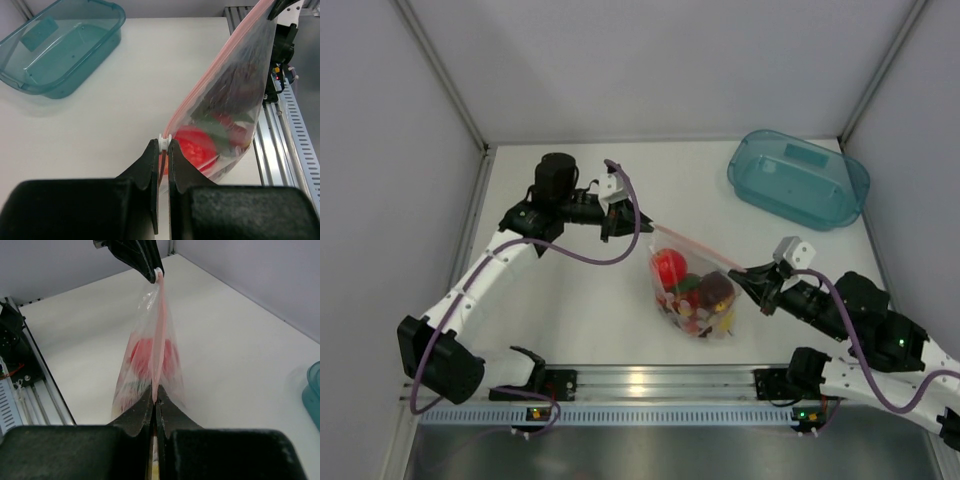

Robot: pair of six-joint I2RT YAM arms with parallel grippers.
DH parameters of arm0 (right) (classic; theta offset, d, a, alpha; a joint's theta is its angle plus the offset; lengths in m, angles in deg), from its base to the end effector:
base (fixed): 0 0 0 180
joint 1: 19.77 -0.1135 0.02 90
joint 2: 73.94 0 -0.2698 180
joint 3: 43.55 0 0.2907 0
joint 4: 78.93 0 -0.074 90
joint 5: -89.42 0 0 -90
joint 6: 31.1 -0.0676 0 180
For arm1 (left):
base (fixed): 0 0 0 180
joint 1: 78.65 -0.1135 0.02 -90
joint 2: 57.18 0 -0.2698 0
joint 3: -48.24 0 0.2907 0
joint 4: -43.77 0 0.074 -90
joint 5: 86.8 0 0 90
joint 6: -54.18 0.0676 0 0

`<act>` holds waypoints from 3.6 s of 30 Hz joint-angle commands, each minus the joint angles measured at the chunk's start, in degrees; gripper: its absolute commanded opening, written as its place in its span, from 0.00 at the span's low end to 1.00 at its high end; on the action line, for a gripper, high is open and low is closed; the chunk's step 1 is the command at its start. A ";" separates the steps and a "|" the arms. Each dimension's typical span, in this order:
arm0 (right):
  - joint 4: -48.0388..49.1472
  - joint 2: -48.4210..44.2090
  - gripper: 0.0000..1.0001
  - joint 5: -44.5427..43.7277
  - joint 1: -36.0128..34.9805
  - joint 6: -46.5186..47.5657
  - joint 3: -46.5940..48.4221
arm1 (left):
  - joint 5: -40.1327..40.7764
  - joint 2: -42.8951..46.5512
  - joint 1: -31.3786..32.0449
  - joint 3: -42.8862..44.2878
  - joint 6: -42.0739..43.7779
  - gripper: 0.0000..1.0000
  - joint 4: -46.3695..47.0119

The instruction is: Open the zip-top bag and remove the fake food

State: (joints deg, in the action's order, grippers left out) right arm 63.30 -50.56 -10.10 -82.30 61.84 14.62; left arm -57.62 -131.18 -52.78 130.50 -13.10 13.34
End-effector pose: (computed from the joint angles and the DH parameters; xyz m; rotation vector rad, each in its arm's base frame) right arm 0.0798 0.1293 0.3791 -0.7865 1.4658 0.6624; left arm 0.2733 -0.1981 0.3743 1.3527 1.3141 -1.0617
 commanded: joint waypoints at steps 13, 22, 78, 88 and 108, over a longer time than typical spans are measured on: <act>1.17 -2.81 0.00 -1.02 -0.76 -1.18 4.63 | 1.74 2.63 -5.83 0.05 0.39 0.00 -0.46; 1.34 -3.17 0.00 0.89 -0.76 -1.71 4.45 | 0.63 2.98 -5.83 0.93 1.10 0.02 -2.13; 8.90 2.11 0.00 2.94 -0.76 2.69 1.46 | 0.51 -4.06 12.19 8.40 -4.61 0.04 -2.92; 2.78 18.44 0.17 -20.69 -0.67 -8.53 14.46 | 39.66 -3.96 12.19 16.66 -22.16 0.00 -2.92; 19.97 31.89 0.63 -18.54 6.61 -49.60 5.77 | 75.76 6.85 12.19 4.21 -52.07 0.00 0.41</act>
State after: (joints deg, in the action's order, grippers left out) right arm 75.03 -22.26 -32.68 -78.95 19.42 20.78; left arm 16.21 -126.00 -40.72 137.65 -59.13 7.22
